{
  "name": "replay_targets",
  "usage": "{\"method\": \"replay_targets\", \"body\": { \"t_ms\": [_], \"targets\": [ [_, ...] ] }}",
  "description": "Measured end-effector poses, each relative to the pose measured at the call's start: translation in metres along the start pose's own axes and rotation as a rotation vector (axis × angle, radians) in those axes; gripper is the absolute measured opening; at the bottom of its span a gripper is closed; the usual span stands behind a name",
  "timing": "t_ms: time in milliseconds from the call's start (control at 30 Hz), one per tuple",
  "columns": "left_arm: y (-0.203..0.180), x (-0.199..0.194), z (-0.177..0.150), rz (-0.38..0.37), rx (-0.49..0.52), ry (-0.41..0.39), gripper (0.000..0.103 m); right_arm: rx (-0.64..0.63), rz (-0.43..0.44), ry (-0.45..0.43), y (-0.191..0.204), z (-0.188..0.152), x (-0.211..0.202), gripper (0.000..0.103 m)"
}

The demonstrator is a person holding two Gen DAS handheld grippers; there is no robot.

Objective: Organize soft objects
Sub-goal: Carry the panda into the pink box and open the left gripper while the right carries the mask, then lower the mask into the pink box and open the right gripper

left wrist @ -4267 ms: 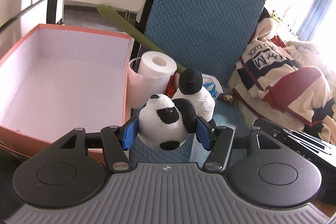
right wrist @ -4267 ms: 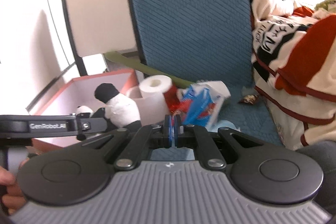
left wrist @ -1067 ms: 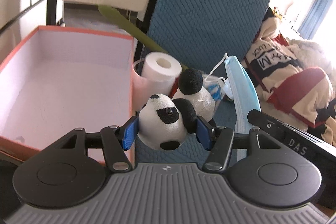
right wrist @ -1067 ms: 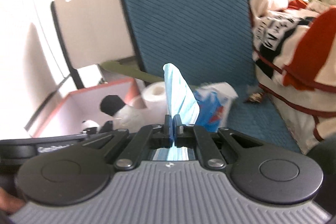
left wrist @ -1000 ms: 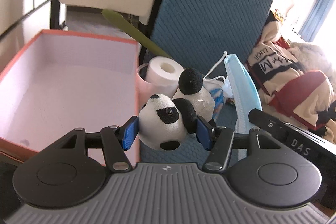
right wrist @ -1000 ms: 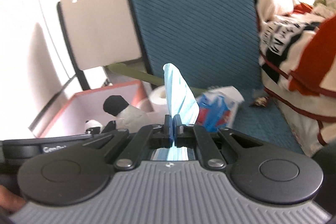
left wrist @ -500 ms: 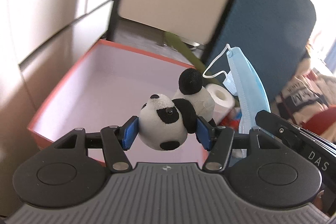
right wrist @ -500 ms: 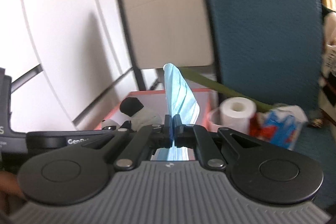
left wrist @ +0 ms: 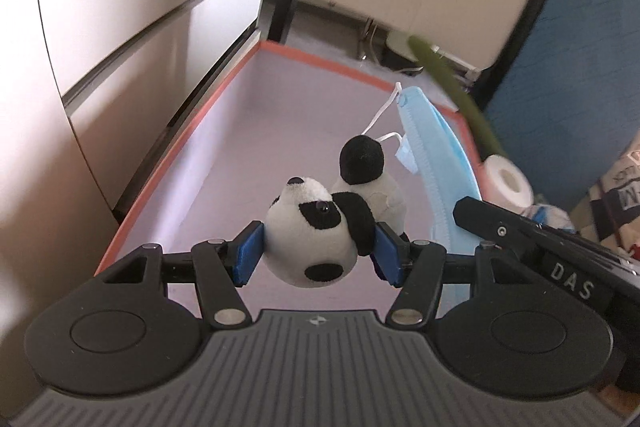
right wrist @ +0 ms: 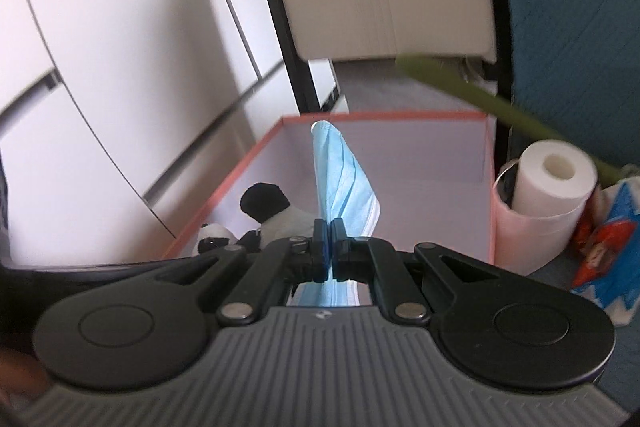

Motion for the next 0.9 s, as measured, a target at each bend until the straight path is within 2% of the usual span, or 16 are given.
{"method": "replay_targets", "body": {
  "t_ms": [300,500,567,633,667,700,733,900],
  "targets": [
    [0.026,0.039,-0.009,0.009,-0.025,0.081,0.065,0.011,-0.051,0.131,-0.011,-0.014,0.070,0.006],
    [0.031,0.044,-0.007,-0.003,-0.032,0.078,0.065,0.020,-0.076,0.177,-0.019,-0.021,0.088,0.008],
    [0.033,0.046,-0.005,-0.017,-0.037,0.075,0.069,0.021,-0.077,0.177,-0.020,-0.021,0.089,0.010],
    [0.034,0.043,-0.004,-0.020,-0.046,0.068,0.074,0.017,-0.070,0.178,-0.019,-0.020,0.090,0.024],
    [0.034,0.040,-0.004,-0.017,-0.046,0.061,0.074,0.012,-0.073,0.182,-0.018,-0.020,0.089,0.046],
    [0.035,0.037,-0.003,-0.013,-0.044,0.055,0.074,0.009,-0.075,0.184,-0.018,-0.019,0.089,0.063],
    [0.035,0.033,-0.002,-0.009,-0.043,0.048,0.074,0.007,-0.078,0.184,-0.018,-0.018,0.088,0.067],
    [0.032,0.017,-0.002,0.003,-0.031,0.016,0.074,-0.002,-0.069,0.146,-0.018,-0.015,0.070,0.065]
  ]
}}
Point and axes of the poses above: each gripper's, at about its wrist camera, not at the fingertips, and x roughly the way its jaws point, y to its left, z to its top, the point moved 6 cm from there along x, roughly the way its jaws point, and after that the axes turned 13 degrees about x, right-handed, at the moved point
